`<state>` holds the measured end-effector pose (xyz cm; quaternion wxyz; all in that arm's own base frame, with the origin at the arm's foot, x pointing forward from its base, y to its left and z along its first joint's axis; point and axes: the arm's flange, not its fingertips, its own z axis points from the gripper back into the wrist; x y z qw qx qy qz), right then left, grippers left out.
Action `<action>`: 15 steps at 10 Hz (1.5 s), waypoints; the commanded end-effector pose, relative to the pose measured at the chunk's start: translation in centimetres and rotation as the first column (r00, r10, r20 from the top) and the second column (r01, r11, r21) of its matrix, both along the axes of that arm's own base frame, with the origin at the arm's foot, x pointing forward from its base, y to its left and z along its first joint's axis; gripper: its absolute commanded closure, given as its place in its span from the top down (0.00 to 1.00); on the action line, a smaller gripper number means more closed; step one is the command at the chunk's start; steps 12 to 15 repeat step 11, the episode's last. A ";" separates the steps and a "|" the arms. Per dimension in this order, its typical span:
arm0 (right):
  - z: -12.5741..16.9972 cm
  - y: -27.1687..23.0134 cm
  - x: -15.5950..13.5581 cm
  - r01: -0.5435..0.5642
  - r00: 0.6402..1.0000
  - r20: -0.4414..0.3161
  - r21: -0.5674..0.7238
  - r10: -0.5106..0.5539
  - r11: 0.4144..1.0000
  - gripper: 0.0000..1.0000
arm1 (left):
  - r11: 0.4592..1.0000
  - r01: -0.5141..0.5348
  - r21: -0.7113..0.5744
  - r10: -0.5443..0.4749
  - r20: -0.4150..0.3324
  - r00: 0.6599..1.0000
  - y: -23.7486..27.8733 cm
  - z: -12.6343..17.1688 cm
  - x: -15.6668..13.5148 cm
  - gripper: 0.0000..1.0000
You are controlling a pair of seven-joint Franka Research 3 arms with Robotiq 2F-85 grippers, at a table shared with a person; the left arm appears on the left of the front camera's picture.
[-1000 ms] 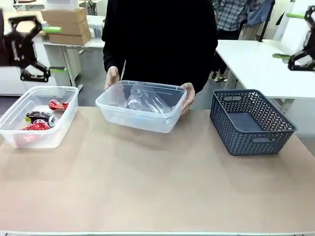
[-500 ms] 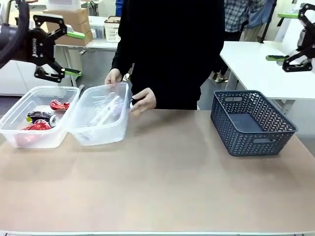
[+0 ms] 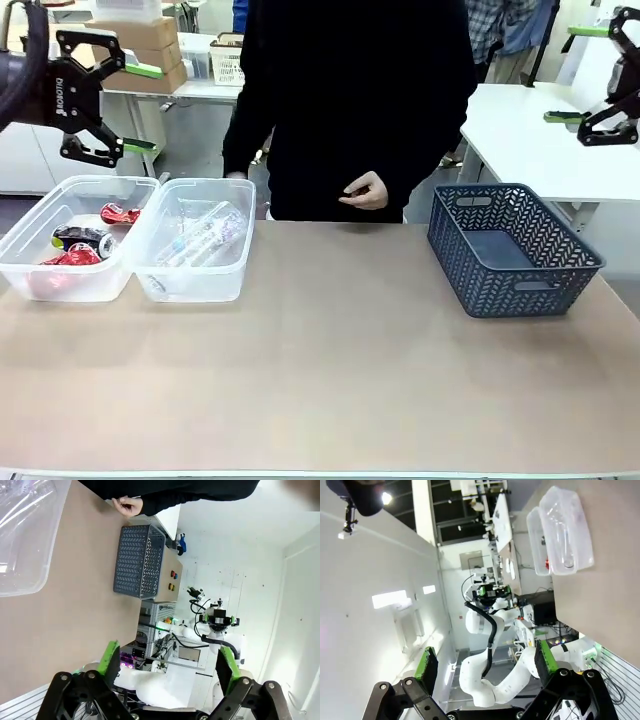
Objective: Sort the waste into each basket.
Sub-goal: Release the Organizing box you were holding.
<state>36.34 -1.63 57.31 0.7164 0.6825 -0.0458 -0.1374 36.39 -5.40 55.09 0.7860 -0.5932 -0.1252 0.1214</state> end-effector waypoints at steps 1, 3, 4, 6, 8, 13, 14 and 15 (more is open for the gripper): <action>0.1 -0.2 0.1 -0.019 1.000 0.018 -0.016 0.020 1.000 1.00 | 1.000 0.012 0.000 -0.012 -0.006 1.000 0.1 0.1 0.0 1.00; 0.1 -0.2 0.1 -0.019 1.000 0.018 -0.016 0.020 1.000 1.00 | 1.000 0.012 0.000 -0.012 -0.006 1.000 0.1 0.1 0.0 1.00; 0.1 -0.2 0.1 -0.019 1.000 0.018 -0.016 0.020 1.000 1.00 | 1.000 0.012 0.000 -0.012 -0.006 1.000 0.1 0.1 0.0 1.00; 0.1 -0.2 0.1 -0.019 1.000 0.018 -0.016 0.020 1.000 1.00 | 1.000 0.012 0.000 -0.012 -0.006 1.000 0.1 0.1 0.0 1.00; 0.1 -0.2 0.1 -0.019 1.000 0.018 -0.016 0.020 1.000 1.00 | 1.000 0.012 0.000 -0.012 -0.006 1.000 0.1 0.1 0.0 1.00; 0.1 -0.2 0.1 -0.019 1.000 0.018 -0.016 0.020 1.000 1.00 | 1.000 0.012 0.000 -0.012 -0.006 1.000 0.1 0.1 0.0 1.00; 0.1 -0.2 0.1 -0.019 1.000 0.018 -0.016 0.020 1.000 1.00 | 1.000 0.012 0.000 -0.012 -0.006 1.000 0.1 0.1 0.0 1.00; 0.1 -0.2 0.1 -0.019 1.000 0.018 -0.016 0.020 1.000 1.00 | 1.000 0.012 0.000 -0.012 -0.006 1.000 0.1 0.1 0.0 1.00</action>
